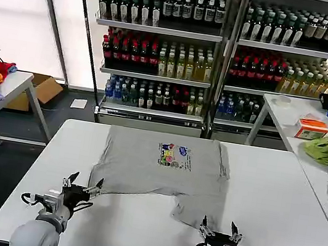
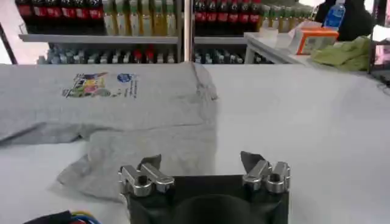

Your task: Fold and organize the clothes.

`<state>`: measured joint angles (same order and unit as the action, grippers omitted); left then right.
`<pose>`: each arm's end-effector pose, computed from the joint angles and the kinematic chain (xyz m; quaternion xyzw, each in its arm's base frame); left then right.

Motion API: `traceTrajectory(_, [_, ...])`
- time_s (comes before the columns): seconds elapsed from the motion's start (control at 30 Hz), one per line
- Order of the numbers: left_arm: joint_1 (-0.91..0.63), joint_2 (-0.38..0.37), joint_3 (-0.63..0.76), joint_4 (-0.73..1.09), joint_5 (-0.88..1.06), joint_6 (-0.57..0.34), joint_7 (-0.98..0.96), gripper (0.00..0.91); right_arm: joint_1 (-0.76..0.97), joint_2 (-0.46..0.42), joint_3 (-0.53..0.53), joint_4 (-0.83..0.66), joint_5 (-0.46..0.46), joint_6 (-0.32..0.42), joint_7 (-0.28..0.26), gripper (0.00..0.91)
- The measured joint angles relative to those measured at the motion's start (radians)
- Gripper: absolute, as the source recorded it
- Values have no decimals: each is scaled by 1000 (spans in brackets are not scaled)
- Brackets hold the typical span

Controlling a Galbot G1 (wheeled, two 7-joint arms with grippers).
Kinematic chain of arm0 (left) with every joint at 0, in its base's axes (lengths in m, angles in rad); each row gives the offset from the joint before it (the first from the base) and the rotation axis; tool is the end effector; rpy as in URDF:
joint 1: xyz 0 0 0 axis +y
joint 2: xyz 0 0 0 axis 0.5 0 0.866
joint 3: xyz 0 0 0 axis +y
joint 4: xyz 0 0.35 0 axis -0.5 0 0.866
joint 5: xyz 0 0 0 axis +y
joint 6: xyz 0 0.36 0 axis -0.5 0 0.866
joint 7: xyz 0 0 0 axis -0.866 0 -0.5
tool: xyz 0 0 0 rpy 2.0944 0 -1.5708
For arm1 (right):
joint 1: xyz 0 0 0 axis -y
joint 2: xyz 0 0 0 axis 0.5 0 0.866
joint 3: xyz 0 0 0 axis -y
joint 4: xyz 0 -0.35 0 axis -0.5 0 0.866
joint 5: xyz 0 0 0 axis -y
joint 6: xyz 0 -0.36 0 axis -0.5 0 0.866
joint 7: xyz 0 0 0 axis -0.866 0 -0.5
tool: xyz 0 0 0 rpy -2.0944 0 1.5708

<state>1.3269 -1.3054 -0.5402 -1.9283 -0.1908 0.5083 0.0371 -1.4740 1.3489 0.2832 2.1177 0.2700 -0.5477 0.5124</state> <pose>0.2648 0.0642 -0.2995 -0.0458 -0.9745 -0.0376 0.2166 0.1995 0.0356 -0.2828 -0.0669 -0.9669 0.0183 0.2455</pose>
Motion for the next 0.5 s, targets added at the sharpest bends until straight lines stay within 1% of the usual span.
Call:
traceTrajectory(0.37, [-3,-2,12,28,-16,5,-1,907,5,20,-23,-25,-10,-18,8,907])
traceTrajectory(0.43, [-1,0,13,28,-20,5,-2,655,2,21,-25,-31,-10,-18,8,907])
traceTrajectory(0.47, [0,1,15,29,-21,6,-2,605,0,21,-26,-34,-10,-18,6,907])
traceTrajectory(0.5, [2,2,18,31,-22,7,-2,524,-2,20,-26,-36,-10,-18,5,816])
